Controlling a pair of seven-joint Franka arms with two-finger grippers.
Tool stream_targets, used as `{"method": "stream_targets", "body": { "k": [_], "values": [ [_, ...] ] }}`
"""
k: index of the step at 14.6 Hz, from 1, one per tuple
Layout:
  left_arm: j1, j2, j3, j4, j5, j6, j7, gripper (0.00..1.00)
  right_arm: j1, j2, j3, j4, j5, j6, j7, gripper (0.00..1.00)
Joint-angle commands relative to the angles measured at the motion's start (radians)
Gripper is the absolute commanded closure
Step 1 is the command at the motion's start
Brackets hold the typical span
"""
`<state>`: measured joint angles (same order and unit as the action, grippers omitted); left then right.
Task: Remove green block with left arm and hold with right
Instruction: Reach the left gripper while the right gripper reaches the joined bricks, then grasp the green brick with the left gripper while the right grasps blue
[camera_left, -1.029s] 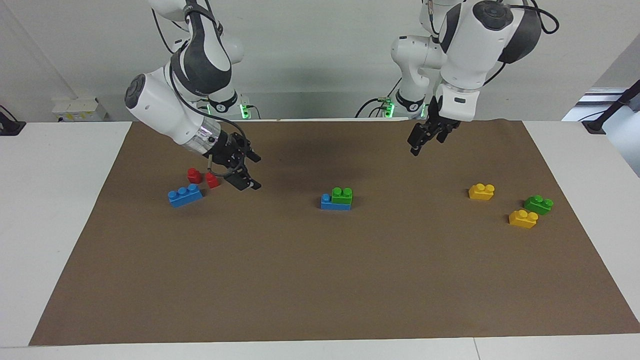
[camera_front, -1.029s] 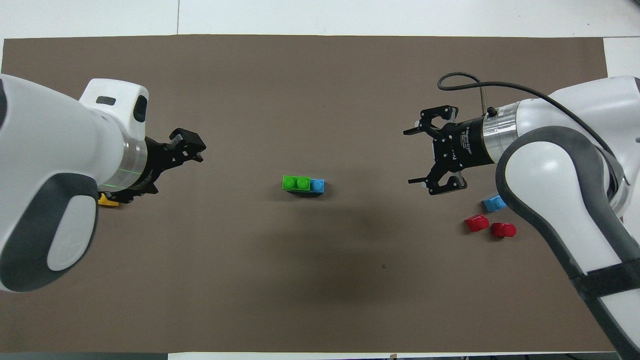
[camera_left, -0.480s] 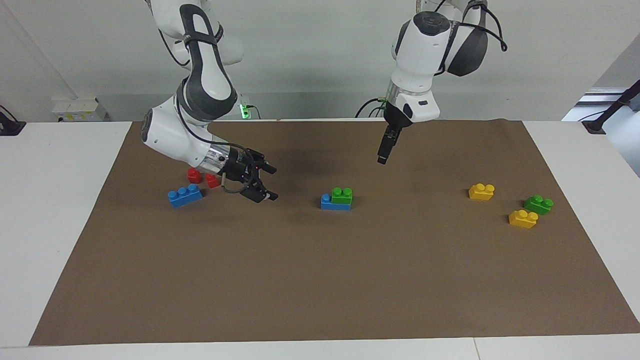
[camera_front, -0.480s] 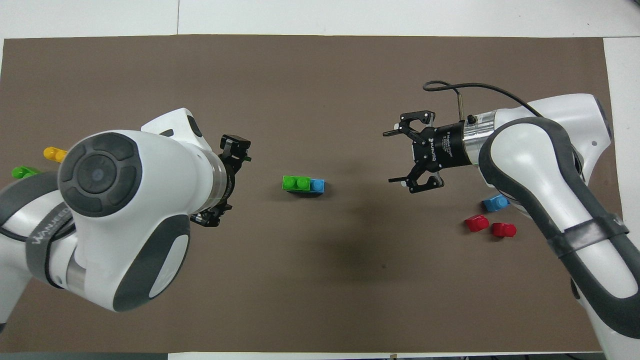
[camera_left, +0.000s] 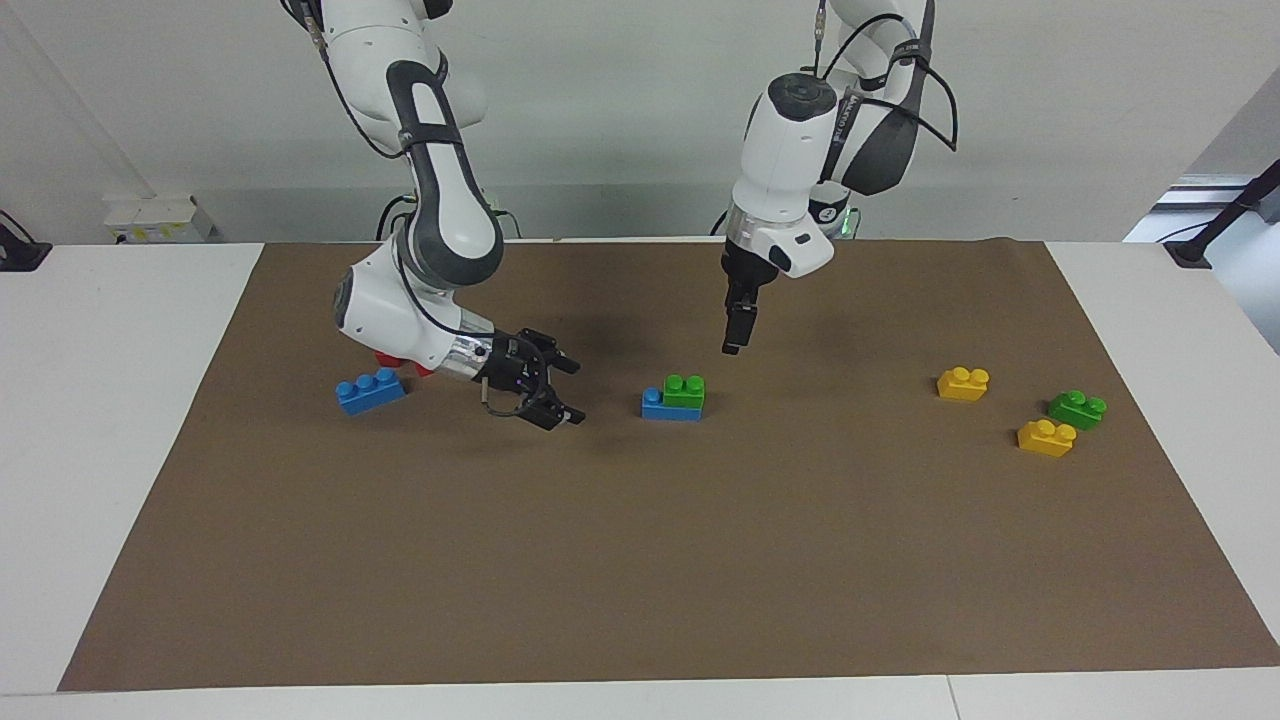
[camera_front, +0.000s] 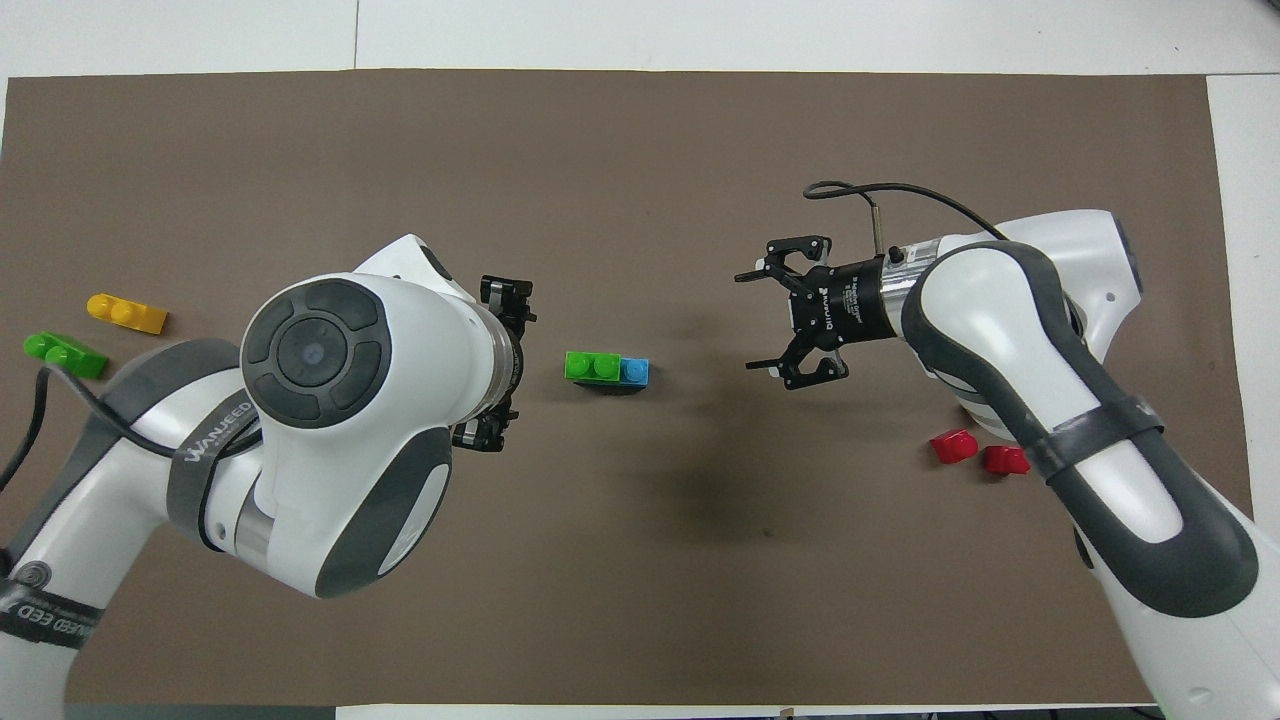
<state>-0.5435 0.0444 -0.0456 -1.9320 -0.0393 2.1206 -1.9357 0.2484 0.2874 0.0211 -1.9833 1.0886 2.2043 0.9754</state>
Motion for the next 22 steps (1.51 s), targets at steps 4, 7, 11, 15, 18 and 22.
{"method": "stream_targets", "body": {
  "k": [4, 7, 11, 15, 18, 22],
  "values": [
    [-0.062, 0.090, 0.018, 0.002, 0.048, 0.073, -0.185, 0.00, 0.051, 0.041, -0.001, -0.019, 0.134, 0.078, -0.112, 0.00],
    [-0.067, 0.106, 0.018, 0.002, 0.055, 0.078, -0.210, 0.00, 0.086, 0.065, -0.001, -0.015, 0.183, 0.113, -0.138, 0.00],
    [-0.067, 0.134, 0.018, -0.004, 0.056, 0.094, -0.229, 0.00, 0.124, 0.076, -0.001, -0.019, 0.188, 0.175, -0.092, 0.00],
    [-0.072, 0.183, 0.018, -0.002, 0.082, 0.122, -0.272, 0.00, 0.173, 0.084, -0.001, -0.019, 0.191, 0.236, -0.031, 0.00],
    [-0.082, 0.209, 0.020, 0.002, 0.102, 0.148, -0.301, 0.00, 0.205, 0.085, -0.001, -0.019, 0.191, 0.256, 0.011, 0.00],
    [-0.082, 0.239, 0.020, 0.002, 0.117, 0.174, -0.305, 0.00, 0.232, 0.082, -0.001, -0.043, 0.191, 0.278, 0.045, 0.00]
  ]
}}
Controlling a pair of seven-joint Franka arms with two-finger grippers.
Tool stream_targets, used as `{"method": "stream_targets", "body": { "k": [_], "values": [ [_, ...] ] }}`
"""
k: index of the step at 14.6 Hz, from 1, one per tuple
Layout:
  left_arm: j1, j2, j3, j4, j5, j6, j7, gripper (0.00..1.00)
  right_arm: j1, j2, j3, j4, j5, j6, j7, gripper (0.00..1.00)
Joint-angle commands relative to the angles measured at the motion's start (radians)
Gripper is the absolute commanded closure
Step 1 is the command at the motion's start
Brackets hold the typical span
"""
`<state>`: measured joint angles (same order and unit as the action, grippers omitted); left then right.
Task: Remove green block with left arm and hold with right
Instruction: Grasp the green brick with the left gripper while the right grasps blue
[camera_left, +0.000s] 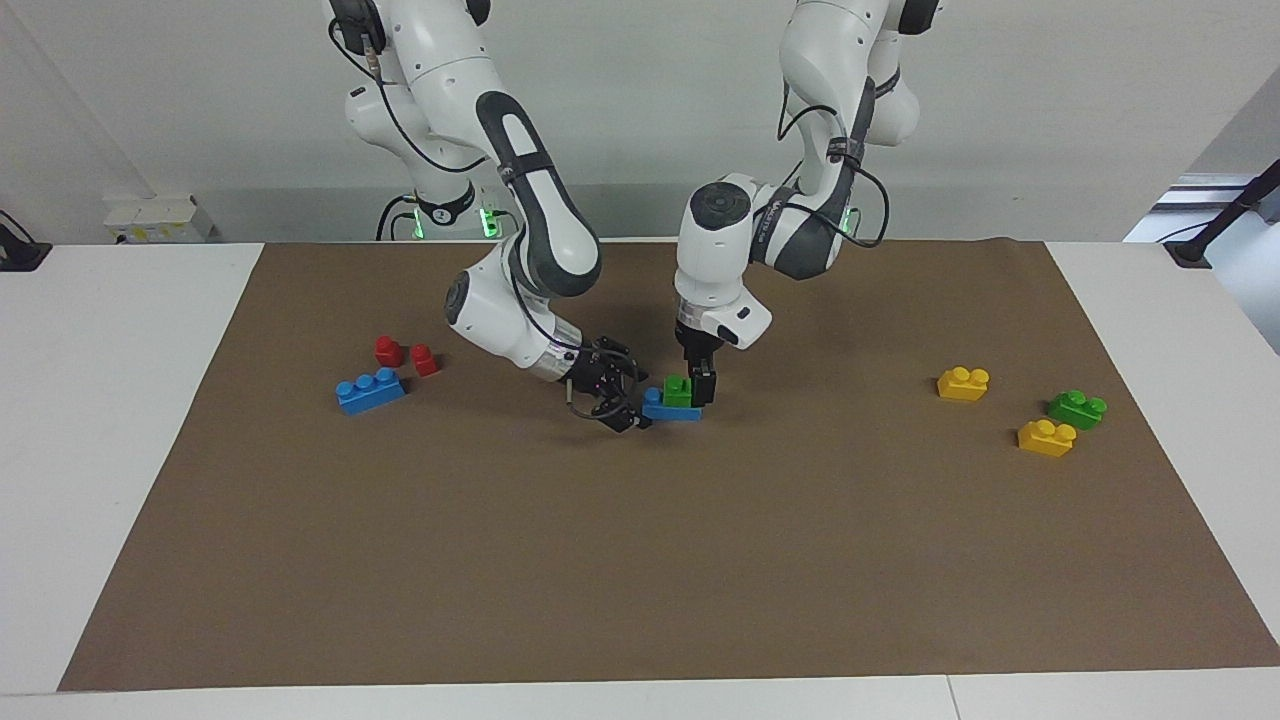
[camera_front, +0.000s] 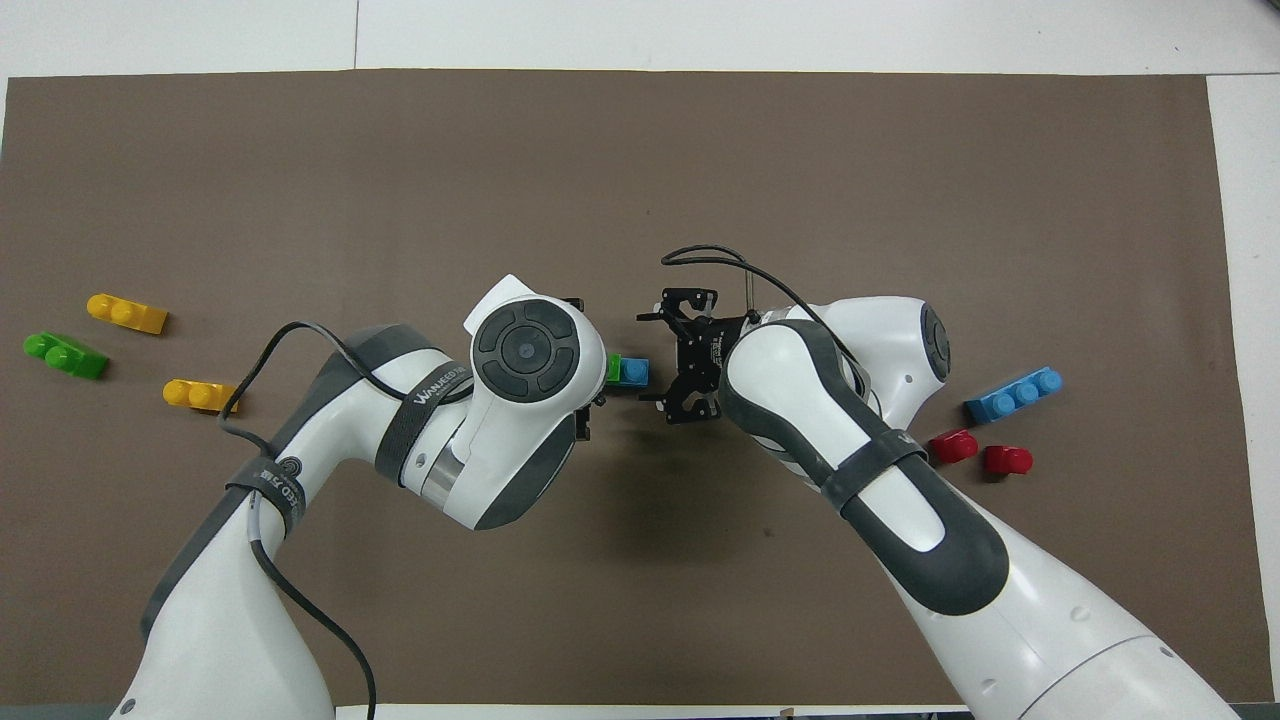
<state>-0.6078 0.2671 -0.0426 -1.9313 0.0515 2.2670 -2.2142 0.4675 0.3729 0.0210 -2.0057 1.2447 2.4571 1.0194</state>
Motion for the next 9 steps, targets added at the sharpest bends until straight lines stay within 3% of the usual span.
{"method": "stream_targets", "body": {
  "k": [1, 9],
  "values": [
    [-0.018, 0.018, 0.017, 0.000, 0.027, 0.029, -0.032, 0.00, 0.013, -0.002, -0.001, -0.022, 0.035, 0.025, 0.001, 0.00],
    [-0.018, 0.018, 0.017, 0.000, 0.027, 0.037, -0.033, 0.00, 0.054, 0.037, -0.001, -0.018, 0.081, 0.114, -0.001, 0.01]
  ]
}}
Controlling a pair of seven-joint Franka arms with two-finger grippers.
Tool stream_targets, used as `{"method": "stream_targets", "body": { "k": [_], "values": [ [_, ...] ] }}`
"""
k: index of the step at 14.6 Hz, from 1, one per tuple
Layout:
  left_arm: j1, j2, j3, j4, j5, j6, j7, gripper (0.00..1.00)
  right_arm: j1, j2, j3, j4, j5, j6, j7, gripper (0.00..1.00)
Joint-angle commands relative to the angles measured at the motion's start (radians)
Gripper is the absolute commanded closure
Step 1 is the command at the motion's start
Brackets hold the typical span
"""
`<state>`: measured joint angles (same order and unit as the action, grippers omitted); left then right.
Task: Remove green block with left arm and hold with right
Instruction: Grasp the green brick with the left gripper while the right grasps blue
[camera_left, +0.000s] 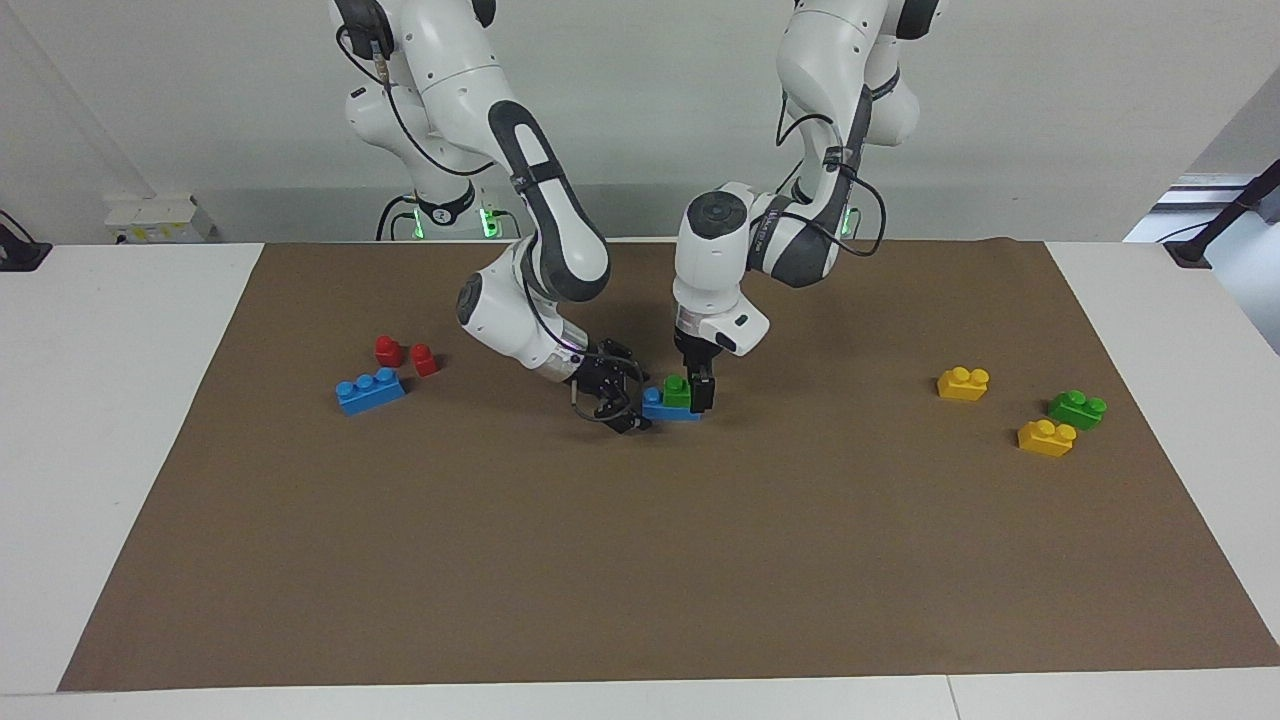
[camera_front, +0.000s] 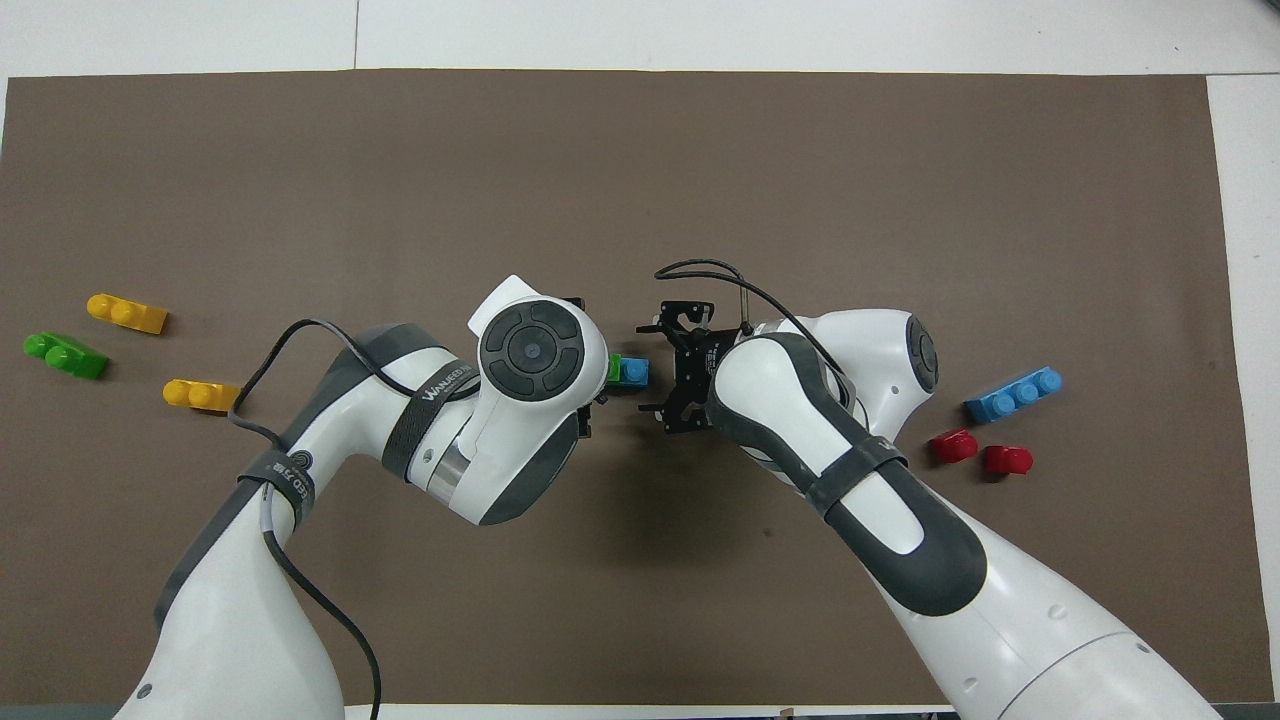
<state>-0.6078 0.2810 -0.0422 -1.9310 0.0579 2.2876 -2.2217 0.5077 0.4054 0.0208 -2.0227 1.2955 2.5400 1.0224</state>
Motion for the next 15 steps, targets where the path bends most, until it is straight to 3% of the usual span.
{"method": "stream_targets", "body": {
  "k": [1, 3, 4, 7, 8, 13, 14, 15],
  "values": [
    [-0.018, 0.004, 0.016, 0.000, 0.020, 0.016, -0.026, 0.00, 0.015, 0.003, -0.001, -0.002, 0.030, 0.032, -0.004, 0.02],
    [-0.018, 0.004, 0.016, 0.000, 0.022, 0.016, -0.026, 0.00, 0.015, 0.004, -0.001, -0.002, 0.030, 0.045, -0.004, 0.15],
    [-0.018, 0.004, 0.016, 0.000, 0.020, 0.016, -0.026, 0.00, 0.015, 0.004, -0.001, -0.002, 0.030, 0.046, -0.004, 0.28],
    [-0.018, 0.004, 0.016, 0.000, 0.022, 0.018, -0.026, 0.00, 0.026, 0.006, -0.001, -0.001, 0.030, 0.063, -0.004, 0.92],
    [-0.018, 0.004, 0.016, -0.002, 0.022, 0.018, -0.026, 0.00, 0.028, 0.007, -0.001, 0.001, 0.030, 0.066, -0.004, 1.00],
    [-0.018, 0.004, 0.016, -0.008, 0.022, 0.032, -0.026, 0.00, 0.029, 0.007, -0.001, 0.002, 0.030, 0.072, -0.005, 1.00],
    [-0.018, 0.004, 0.016, -0.008, 0.022, 0.030, -0.027, 0.24, 0.029, 0.007, -0.001, 0.002, 0.030, 0.080, -0.005, 1.00],
    [-0.020, 0.004, 0.016, -0.008, 0.022, 0.030, -0.026, 0.57, 0.031, 0.007, -0.001, 0.002, 0.030, 0.091, -0.005, 1.00]
  ]
}}
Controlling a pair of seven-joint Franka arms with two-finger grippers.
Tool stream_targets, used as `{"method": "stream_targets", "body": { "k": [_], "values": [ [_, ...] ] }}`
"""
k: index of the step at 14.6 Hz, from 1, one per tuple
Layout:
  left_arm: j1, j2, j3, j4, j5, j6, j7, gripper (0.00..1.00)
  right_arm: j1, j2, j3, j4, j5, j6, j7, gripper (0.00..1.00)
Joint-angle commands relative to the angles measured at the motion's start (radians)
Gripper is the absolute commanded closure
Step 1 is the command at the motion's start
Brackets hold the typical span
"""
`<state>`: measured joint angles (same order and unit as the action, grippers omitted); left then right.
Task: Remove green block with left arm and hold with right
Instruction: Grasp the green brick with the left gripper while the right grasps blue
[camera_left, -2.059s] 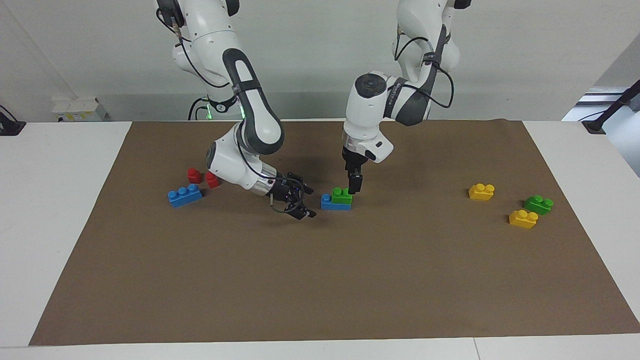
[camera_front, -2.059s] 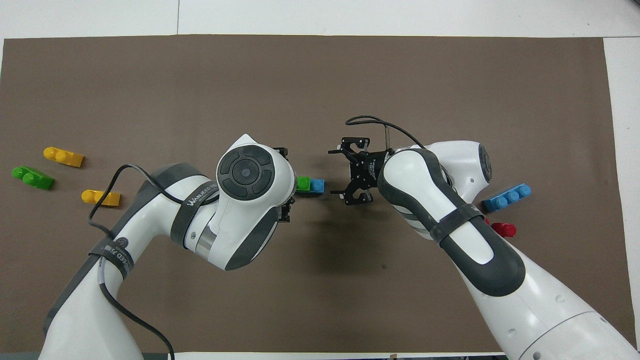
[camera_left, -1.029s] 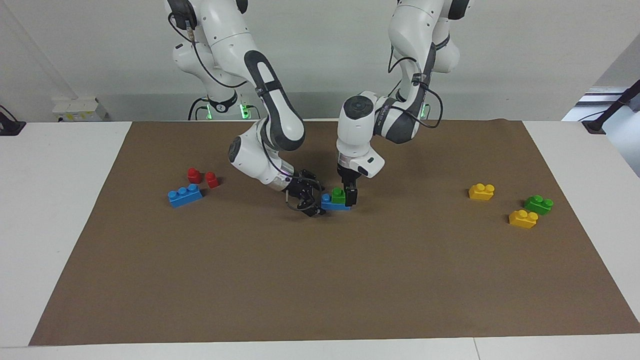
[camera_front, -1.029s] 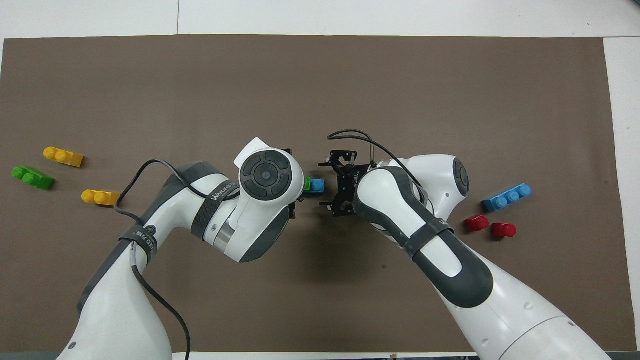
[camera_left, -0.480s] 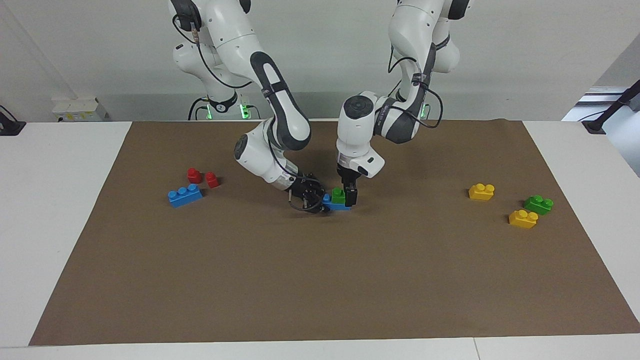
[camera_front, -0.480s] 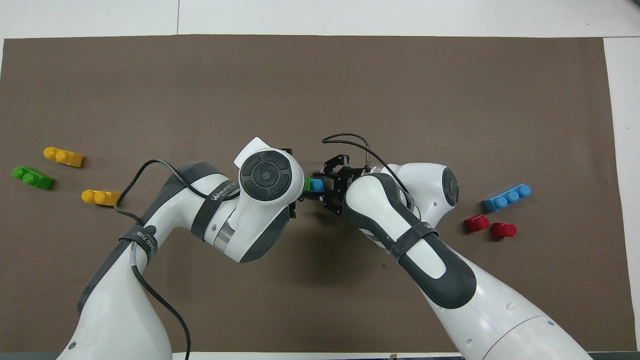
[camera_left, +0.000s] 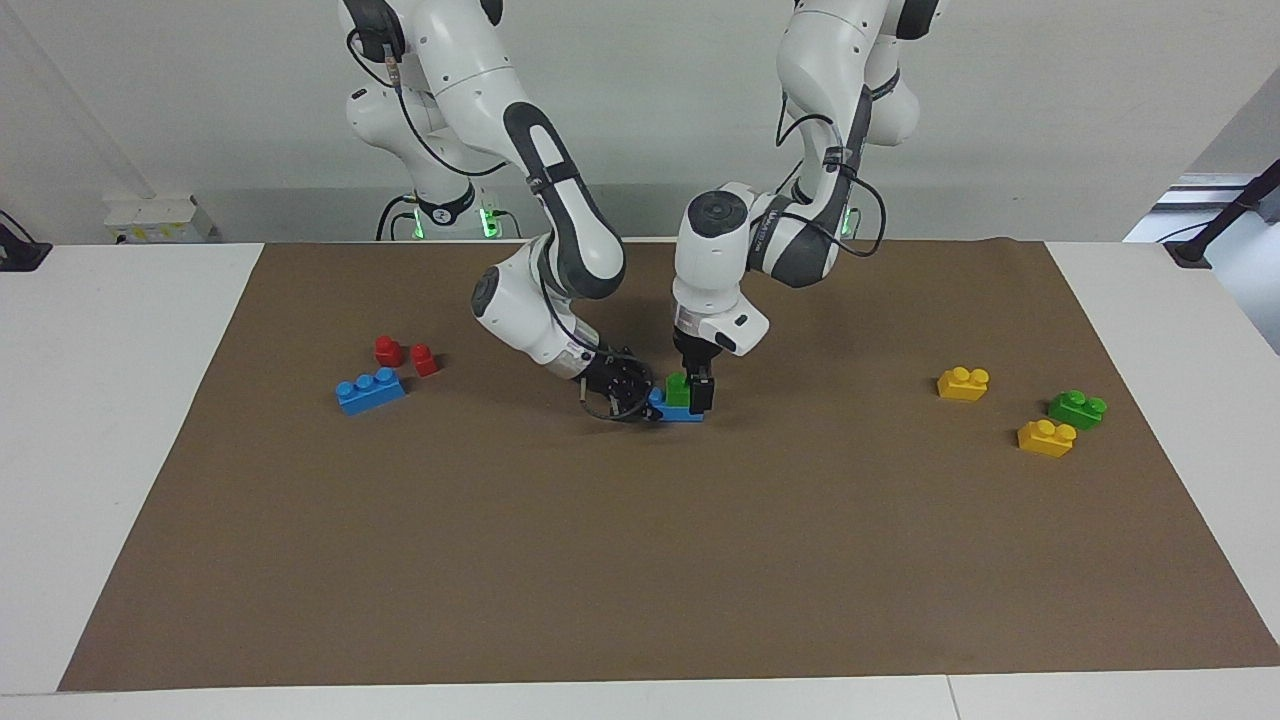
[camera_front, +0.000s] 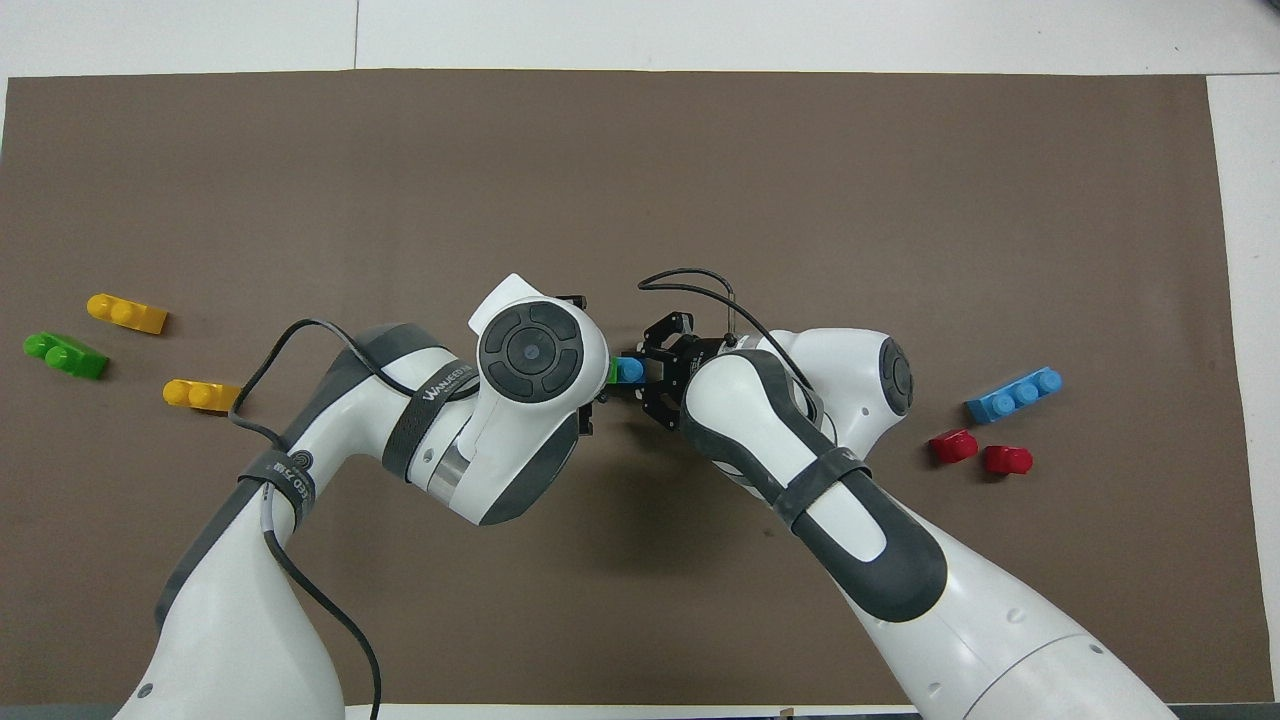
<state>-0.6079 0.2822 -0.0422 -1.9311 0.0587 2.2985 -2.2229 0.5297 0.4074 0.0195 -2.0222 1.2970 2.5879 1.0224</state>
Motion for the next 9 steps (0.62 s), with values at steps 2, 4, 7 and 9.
{"method": "stream_targets", "body": {
  "k": [2, 4, 7, 9],
  "values": [
    [-0.018, 0.006, 0.015, -0.011, 0.062, 0.041, -0.024, 1.00, 0.015, 0.005, 0.000, 0.003, 0.028, 0.051, -0.004, 1.00],
    [-0.015, 0.008, 0.013, -0.009, 0.062, 0.052, -0.023, 1.00, 0.030, 0.008, 0.000, 0.003, 0.028, 0.075, -0.004, 1.00],
    [-0.010, 0.005, 0.013, -0.006, 0.062, 0.052, -0.023, 1.00, 0.032, 0.011, 0.000, 0.003, 0.028, 0.083, -0.004, 1.00],
    [-0.001, -0.017, 0.013, -0.002, 0.062, 0.036, -0.014, 1.00, 0.032, 0.011, 0.000, 0.003, 0.028, 0.084, -0.004, 1.00]
  ]
}}
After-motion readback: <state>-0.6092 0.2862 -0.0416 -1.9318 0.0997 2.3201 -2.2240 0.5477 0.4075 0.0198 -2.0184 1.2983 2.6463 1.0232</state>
